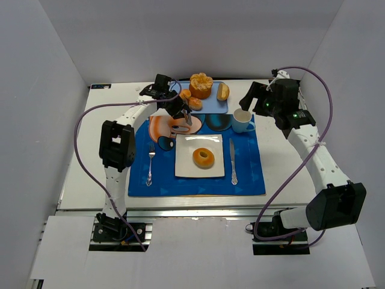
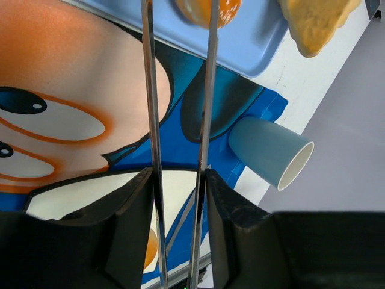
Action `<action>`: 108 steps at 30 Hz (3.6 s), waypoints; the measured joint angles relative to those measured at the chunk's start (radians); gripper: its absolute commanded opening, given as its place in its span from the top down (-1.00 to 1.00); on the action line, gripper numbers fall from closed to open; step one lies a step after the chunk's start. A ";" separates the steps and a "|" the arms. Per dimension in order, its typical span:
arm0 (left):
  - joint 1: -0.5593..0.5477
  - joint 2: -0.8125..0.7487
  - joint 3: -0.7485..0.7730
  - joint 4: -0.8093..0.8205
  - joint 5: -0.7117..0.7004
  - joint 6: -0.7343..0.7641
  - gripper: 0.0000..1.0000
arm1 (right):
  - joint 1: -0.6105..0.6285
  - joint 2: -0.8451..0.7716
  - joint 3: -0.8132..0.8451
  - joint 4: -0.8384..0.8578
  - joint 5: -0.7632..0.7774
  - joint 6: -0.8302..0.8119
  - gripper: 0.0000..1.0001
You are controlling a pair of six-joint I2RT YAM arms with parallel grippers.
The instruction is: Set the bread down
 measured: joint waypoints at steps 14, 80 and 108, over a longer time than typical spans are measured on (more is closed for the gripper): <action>0.005 0.000 0.012 0.015 0.007 -0.005 0.07 | 0.000 0.004 0.000 0.000 0.003 -0.006 -0.79; 0.005 -0.043 0.011 -0.021 0.027 -0.020 0.03 | 0.000 -0.007 0.000 0.006 0.002 -0.005 -0.79; 0.005 -0.589 -0.249 -0.182 -0.028 0.082 0.45 | 0.000 -0.146 -0.035 0.004 -0.017 -0.006 -0.79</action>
